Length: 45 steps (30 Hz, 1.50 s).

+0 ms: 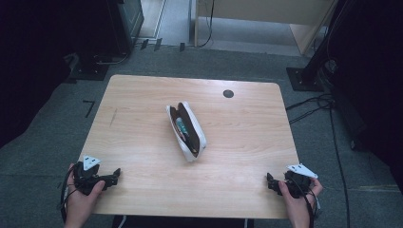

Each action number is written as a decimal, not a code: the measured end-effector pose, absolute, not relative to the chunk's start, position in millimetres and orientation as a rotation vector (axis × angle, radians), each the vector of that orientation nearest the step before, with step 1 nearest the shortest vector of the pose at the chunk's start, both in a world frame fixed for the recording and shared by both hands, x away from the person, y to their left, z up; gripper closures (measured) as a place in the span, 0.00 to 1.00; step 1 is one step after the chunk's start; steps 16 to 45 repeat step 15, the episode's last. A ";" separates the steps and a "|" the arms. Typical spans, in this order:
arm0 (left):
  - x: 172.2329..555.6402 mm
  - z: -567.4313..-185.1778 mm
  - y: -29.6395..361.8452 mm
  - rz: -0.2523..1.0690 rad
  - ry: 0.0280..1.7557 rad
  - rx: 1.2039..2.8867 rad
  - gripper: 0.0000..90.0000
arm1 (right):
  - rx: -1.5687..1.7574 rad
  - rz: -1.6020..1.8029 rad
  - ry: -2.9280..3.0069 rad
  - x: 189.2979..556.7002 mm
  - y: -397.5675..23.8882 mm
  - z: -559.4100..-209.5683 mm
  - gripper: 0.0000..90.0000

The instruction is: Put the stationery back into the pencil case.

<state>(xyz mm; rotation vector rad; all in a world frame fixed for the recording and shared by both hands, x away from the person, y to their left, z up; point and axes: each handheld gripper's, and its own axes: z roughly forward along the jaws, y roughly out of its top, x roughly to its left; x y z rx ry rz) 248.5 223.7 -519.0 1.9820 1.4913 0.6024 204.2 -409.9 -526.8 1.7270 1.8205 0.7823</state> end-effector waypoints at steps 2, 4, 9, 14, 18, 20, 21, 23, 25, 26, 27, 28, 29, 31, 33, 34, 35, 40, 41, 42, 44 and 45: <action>248.5 -519.1 223.7 0.603 1.492 1.981 0.00 | 1.716 0.789 1.834 204.1 -409.6 -526.9 0.00; 248.5 -519.1 223.7 0.603 1.492 1.981 0.00 | 1.711 0.793 1.842 203.9 -409.0 -526.9 0.00; 248.5 -519.1 223.6 0.603 1.492 1.981 0.00 | 1.703 0.800 1.851 203.7 -408.5 -526.8 0.00; 248.7 -519.1 223.6 0.603 1.492 1.981 0.00 | 1.699 0.798 1.858 203.6 -408.6 -526.6 0.00; 248.9 -519.1 223.3 0.604 1.493 1.980 0.00 | 1.698 0.798 1.858 203.6 -408.6 -526.7 0.00; 248.9 -519.1 223.3 0.604 1.493 1.980 0.00 | 1.698 0.798 1.858 203.6 -408.6 -526.7 0.00; 248.9 -519.1 223.3 0.604 1.493 1.980 0.00 | 1.698 0.798 1.858 203.6 -408.6 -526.7 0.00; 248.9 -519.1 223.3 0.604 1.493 1.980 0.00 | 1.698 0.798 1.858 203.6 -408.6 -526.7 0.00; 248.9 -519.1 223.3 0.604 1.493 1.980 0.00 | 1.698 0.798 1.858 203.6 -408.6 -526.7 0.00; 248.9 -519.1 223.3 0.604 1.493 1.980 0.00 | 1.698 0.798 1.858 203.6 -408.6 -526.7 0.00; 248.9 -519.1 223.3 0.604 1.493 1.980 0.00 | 1.698 0.798 1.858 203.6 -408.6 -526.7 0.00; 248.9 -519.1 223.3 0.604 1.493 1.980 0.00 | 1.698 0.798 1.858 203.6 -408.6 -526.7 0.00; 248.9 -519.1 223.3 0.604 1.493 1.980 0.00 | 1.698 0.798 1.858 203.6 -408.6 -526.7 0.00; 248.9 -519.1 223.3 0.604 1.493 1.980 0.00 | 1.698 0.798 1.858 203.6 -408.6 -526.7 0.00; 248.9 -519.1 223.3 0.604 1.493 1.980 0.00 | 1.698 0.798 1.858 203.6 -408.6 -526.7 0.00; 248.9 -519.1 223.3 0.604 1.493 1.980 0.00 | 1.698 0.798 1.858 203.6 -408.6 -526.7 0.00; 248.9 -519.1 223.3 0.604 1.493 1.980 0.00 | 1.698 0.798 1.858 203.6 -408.6 -526.7 0.00; 248.9 -519.1 223.3 0.604 1.493 1.980 0.00 | 1.698 0.798 1.858 203.6 -408.6 -526.7 0.00; 248.9 -519.1 223.3 0.604 1.493 1.980 0.00 | 1.698 0.798 1.858 203.6 -408.6 -526.7 0.00; 248.9 -519.1 223.3 0.604 1.493 1.980 0.00 | 1.698 0.798 1.858 203.6 -408.6 -526.7 0.00; 248.9 -519.1 223.3 0.604 1.493 1.980 0.00 | 1.698 0.798 1.858 203.6 -408.6 -526.7 0.00; 248.9 -519.1 223.3 0.604 1.493 1.980 0.00 | 1.698 0.798 1.858 203.6 -408.6 -526.7 0.00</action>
